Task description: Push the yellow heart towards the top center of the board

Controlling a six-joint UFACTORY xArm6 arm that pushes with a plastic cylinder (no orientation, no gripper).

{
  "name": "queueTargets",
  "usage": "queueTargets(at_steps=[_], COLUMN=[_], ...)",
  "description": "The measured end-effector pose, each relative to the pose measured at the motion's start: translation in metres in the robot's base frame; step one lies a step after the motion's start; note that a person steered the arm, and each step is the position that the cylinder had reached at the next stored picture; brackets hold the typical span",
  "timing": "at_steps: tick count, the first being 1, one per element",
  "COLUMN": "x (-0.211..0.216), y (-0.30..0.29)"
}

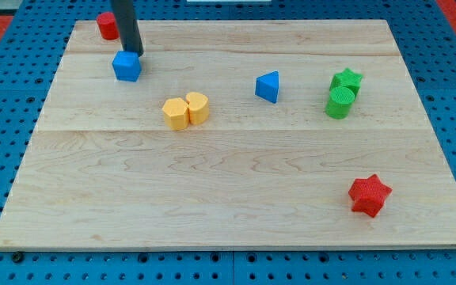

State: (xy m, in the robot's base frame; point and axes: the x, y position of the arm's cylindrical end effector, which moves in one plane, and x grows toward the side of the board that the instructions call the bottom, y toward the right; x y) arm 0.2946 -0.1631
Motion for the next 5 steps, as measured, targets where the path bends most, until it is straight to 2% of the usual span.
queueTargets(at_steps=[2,3,5], x=[0.107,0.136,0.146], y=[0.009,0.058,0.131])
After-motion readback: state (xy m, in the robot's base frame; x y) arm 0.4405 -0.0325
